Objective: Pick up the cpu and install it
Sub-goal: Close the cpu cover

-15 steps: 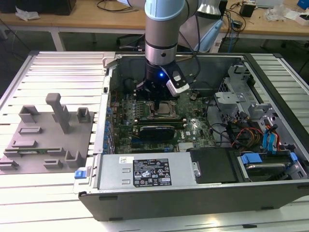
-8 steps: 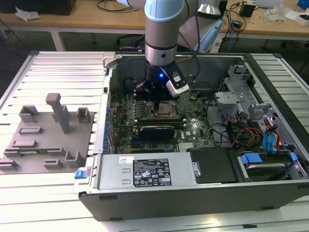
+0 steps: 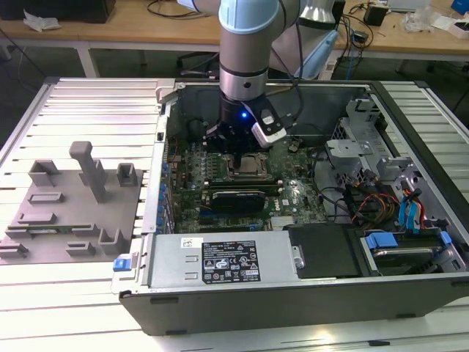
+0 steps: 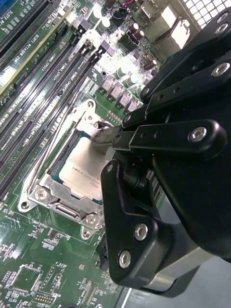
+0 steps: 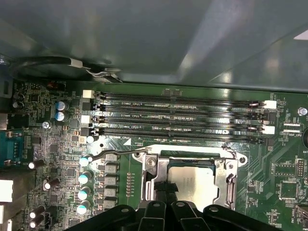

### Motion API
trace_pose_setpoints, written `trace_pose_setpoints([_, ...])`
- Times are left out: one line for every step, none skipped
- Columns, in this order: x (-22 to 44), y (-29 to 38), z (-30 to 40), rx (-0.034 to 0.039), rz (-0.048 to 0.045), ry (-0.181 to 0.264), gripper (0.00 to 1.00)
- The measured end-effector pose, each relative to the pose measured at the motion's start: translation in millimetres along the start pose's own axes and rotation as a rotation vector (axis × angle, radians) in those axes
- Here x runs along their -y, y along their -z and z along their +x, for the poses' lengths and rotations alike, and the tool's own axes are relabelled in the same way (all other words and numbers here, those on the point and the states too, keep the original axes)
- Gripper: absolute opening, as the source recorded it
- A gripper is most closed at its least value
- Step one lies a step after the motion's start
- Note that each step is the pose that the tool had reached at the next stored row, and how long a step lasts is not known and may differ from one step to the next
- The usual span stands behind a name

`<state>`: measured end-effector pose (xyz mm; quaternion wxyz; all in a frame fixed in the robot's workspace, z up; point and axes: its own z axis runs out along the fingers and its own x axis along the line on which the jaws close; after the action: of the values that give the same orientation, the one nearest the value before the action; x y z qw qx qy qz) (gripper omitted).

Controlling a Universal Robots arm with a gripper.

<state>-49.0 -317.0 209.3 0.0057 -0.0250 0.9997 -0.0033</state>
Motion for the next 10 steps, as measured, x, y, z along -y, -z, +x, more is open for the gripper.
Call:
trace_pose_setpoints([0.0,0.1,0.9,0.0007,0.0002,0.000,0.11])
trace_pose_setpoints([0.0,0.1,2.0,0.0017,0.0003,0.000,0.11])
trace_pose_setpoints([-0.1,0.1,2.7,0.0025,0.0002,0.000,0.11])
trace_pose_setpoints([-0.2,-0.1,5.0,0.0048,0.0003,0.000,0.11])
trace_pose_setpoints([-0.3,-0.9,6.5,0.0080,0.0005,0.000,0.11])
trace_pose_setpoints([-0.3,-1.5,7.1,0.0094,0.0008,0.000,0.11])
trace_pose_setpoints([-0.3,-2.0,7.4,0.0103,0.0009,0.000,0.11])
trace_pose_setpoints([-0.3,-2.5,7.9,0.0113,0.0009,0.000,0.11])
trace_pose_setpoints([-0.3,-2.7,8.1,0.0117,0.0009,0.000,0.11])
trace_pose_setpoints([-0.4,-2.7,8.1,0.0117,0.0009,0.000,0.11])
